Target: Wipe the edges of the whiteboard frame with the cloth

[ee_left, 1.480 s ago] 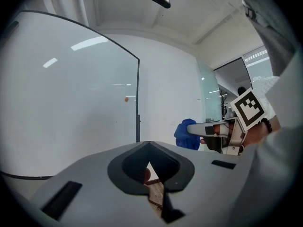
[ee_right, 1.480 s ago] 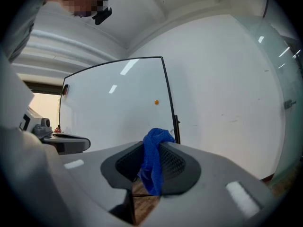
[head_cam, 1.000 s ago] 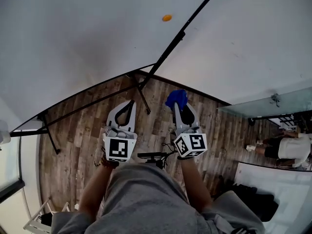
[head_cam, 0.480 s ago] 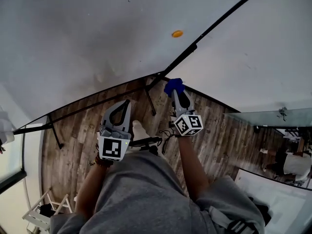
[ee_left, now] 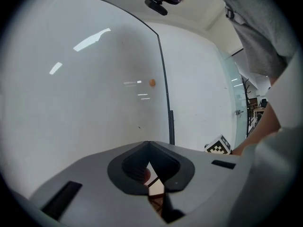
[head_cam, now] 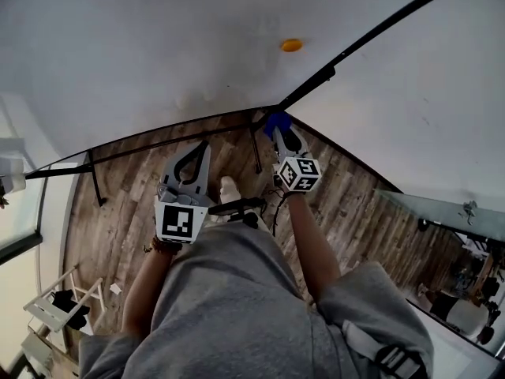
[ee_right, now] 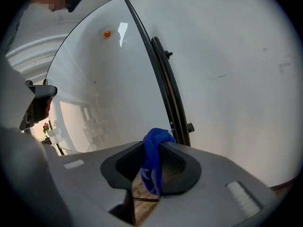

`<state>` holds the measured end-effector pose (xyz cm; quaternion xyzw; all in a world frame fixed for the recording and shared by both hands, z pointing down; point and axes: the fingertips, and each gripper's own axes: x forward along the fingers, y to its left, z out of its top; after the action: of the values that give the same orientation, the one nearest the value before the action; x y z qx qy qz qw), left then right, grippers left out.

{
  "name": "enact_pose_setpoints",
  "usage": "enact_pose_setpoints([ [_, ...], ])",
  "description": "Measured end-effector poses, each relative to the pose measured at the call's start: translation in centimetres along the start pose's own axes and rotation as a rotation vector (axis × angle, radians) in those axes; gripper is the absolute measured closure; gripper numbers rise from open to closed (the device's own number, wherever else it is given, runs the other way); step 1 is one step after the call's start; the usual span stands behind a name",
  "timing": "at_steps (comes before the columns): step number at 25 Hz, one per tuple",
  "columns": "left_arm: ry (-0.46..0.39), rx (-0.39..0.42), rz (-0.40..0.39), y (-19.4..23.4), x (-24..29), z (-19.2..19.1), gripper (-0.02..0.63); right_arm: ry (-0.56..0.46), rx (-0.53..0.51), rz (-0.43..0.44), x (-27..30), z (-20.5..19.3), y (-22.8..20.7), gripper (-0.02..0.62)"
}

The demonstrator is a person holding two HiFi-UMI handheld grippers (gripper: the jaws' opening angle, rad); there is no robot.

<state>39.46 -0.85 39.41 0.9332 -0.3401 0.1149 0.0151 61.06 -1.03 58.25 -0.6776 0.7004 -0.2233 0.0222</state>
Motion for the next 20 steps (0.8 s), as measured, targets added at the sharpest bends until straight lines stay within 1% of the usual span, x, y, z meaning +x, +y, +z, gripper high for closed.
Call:
enact_pose_setpoints([
  [4,0.004,-0.011,0.056,-0.8,0.2,-0.2,0.6,0.05,0.039,0.014,1.2,-2.4,-1.8,0.494],
  [7,0.023,-0.042,0.103,-1.0,-0.1,-1.0,0.6,0.064,0.058,0.024,1.6,-3.9,-2.7,0.494],
  [9,0.038,-0.051,0.127,-0.9,-0.3,-1.6,0.6,0.061,0.101,0.025,1.9,-4.8,-3.0,0.494],
  [12,0.055,-0.032,0.144,-0.9,-0.4,-2.0,0.6,0.062,0.185,0.0,2.1,-6.1,-3.8,0.494],
  [14,0.059,-0.026,0.155,-1.1,-0.5,-2.1,0.6,0.069,0.217,-0.006,2.3,-6.7,-4.3,0.494],
  [20,0.076,-0.033,0.204,-1.0,-1.2,-2.6,0.6,0.056,0.317,0.021,4.4,-6.9,-5.3,0.494],
])
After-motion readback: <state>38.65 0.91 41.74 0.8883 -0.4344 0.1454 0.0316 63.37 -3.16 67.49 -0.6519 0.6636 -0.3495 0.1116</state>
